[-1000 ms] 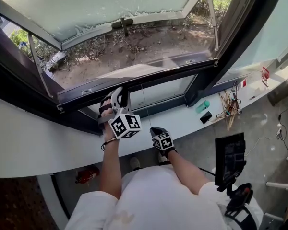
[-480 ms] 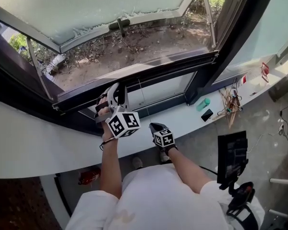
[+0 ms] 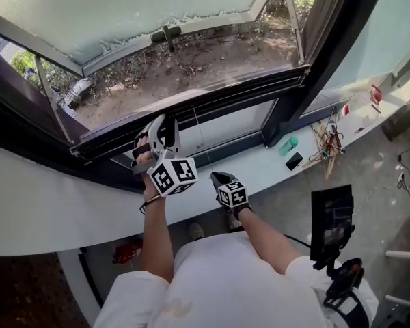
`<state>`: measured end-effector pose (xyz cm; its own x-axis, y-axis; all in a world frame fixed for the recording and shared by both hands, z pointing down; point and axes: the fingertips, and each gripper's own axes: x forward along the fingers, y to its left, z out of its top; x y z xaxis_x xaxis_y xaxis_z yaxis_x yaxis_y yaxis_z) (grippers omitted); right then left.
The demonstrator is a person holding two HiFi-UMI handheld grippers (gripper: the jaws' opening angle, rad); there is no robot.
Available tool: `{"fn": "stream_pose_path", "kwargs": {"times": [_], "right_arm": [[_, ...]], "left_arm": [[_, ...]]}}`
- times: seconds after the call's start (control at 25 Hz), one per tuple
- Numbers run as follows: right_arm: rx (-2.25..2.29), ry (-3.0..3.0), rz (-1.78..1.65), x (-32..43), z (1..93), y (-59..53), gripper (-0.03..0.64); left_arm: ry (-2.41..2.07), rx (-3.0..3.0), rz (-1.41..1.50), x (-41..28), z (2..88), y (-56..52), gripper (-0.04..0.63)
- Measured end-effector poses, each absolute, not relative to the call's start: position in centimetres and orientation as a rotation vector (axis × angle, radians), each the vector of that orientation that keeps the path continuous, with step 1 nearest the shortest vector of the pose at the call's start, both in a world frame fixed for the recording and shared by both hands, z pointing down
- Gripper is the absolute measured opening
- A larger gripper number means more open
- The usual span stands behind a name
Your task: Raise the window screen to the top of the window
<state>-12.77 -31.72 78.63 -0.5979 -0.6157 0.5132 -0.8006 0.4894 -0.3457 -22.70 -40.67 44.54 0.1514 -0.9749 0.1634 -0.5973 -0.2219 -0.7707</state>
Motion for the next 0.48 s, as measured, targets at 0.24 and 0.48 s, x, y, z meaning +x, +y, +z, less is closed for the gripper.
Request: {"fn": "stream_pose_path", "kwargs": {"times": [0.24,0.48], "right_arm": [[1.12,-2.439,0.784,-14.5,78.2,-31.2,0.003],[1.123,-2.469,0.789,-14.7,78.2,-31.1,0.003]], "left_arm": [[1.525,-1.92,-0.869,-22.7,44.1,-40.7,0.063],[1.553,-1.969,-0.81,-22.6,44.0,-40.6,0.063]]}}
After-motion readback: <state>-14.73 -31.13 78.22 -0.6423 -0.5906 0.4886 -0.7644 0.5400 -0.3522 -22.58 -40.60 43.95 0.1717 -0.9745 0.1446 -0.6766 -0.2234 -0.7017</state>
